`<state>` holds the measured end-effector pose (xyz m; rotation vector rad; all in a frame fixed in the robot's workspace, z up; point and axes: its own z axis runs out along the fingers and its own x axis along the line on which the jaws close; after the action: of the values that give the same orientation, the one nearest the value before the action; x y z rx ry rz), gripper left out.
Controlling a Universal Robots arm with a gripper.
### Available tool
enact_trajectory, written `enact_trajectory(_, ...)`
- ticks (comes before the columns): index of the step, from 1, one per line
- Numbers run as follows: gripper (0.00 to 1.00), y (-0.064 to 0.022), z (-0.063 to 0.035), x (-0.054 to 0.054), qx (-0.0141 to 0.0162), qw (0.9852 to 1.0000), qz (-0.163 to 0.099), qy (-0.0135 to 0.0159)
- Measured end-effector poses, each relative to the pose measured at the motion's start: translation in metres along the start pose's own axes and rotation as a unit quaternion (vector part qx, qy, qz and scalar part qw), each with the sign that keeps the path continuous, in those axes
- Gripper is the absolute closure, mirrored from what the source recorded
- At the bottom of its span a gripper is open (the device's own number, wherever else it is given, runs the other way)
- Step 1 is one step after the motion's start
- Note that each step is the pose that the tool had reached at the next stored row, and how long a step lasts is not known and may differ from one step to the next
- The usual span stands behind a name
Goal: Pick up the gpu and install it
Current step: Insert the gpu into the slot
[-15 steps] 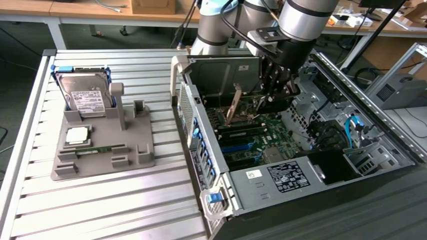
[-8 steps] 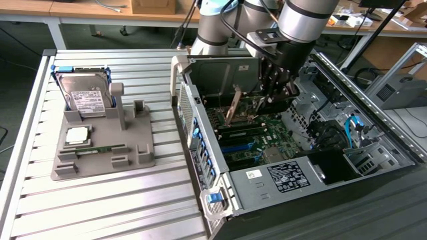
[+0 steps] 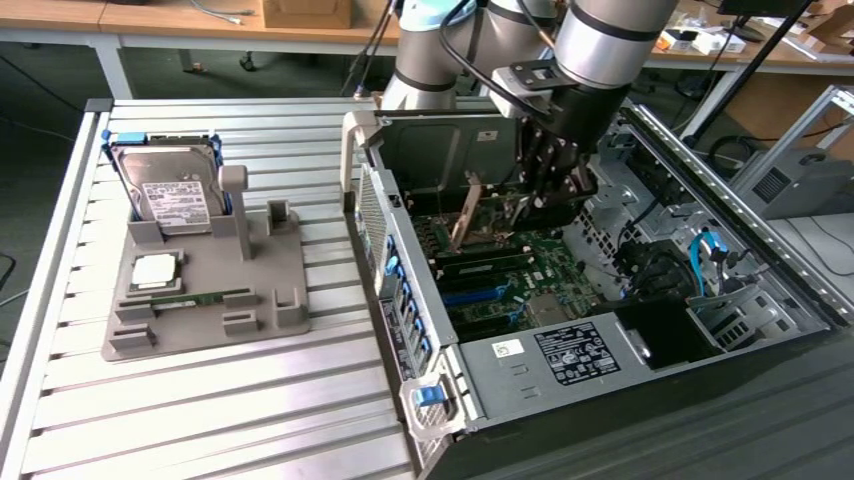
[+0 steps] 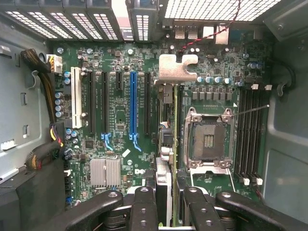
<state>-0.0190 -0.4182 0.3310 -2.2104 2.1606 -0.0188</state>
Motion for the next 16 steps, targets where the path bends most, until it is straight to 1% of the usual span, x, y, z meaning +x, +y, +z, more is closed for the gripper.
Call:
enact_trajectory(13,0.73,0.0003,0.0037,0.0007,0.0000,1.0000,0.000,0.0011)
enact_trajectory(16,0.73,0.0020,0.0065,0.0019,0.0000,1.0000,0.000,0.0017)
